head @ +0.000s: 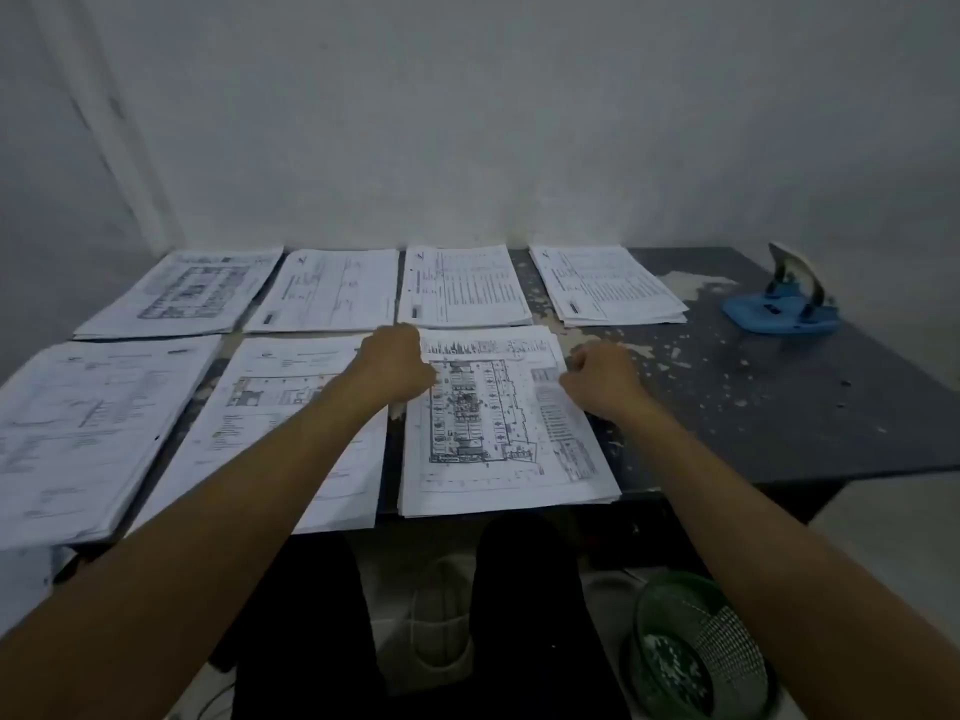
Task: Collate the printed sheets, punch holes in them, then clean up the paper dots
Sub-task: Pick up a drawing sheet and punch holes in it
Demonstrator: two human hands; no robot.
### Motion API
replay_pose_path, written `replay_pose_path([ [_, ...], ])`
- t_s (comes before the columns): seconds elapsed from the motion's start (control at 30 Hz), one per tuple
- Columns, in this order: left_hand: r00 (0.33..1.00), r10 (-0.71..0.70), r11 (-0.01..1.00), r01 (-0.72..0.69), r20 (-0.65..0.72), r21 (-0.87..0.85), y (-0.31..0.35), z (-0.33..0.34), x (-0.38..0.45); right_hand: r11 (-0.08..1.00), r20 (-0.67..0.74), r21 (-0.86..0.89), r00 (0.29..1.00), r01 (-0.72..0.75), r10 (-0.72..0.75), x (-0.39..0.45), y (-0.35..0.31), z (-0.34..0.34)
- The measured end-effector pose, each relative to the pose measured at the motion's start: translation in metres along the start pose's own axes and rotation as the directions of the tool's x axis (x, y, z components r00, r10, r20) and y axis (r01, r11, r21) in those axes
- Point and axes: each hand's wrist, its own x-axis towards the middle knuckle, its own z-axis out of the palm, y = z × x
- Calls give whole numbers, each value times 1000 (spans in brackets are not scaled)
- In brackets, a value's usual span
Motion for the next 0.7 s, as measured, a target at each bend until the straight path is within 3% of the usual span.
replay_pose_path([
  [0.37, 974, -159, 979, 135, 160, 153, 28, 3, 3, 984, 46, -174, 999, 33, -25, -5, -20, 7],
  [0.5, 966, -192, 966, 154, 173, 210, 33, -1, 7, 955, 107, -295, 994, 5, 28, 2, -33, 10],
  [0.7, 948, -224, 962, 178, 227, 206, 35, 1, 3, 933, 169, -340, 969, -114, 180, 9, -46, 10],
])
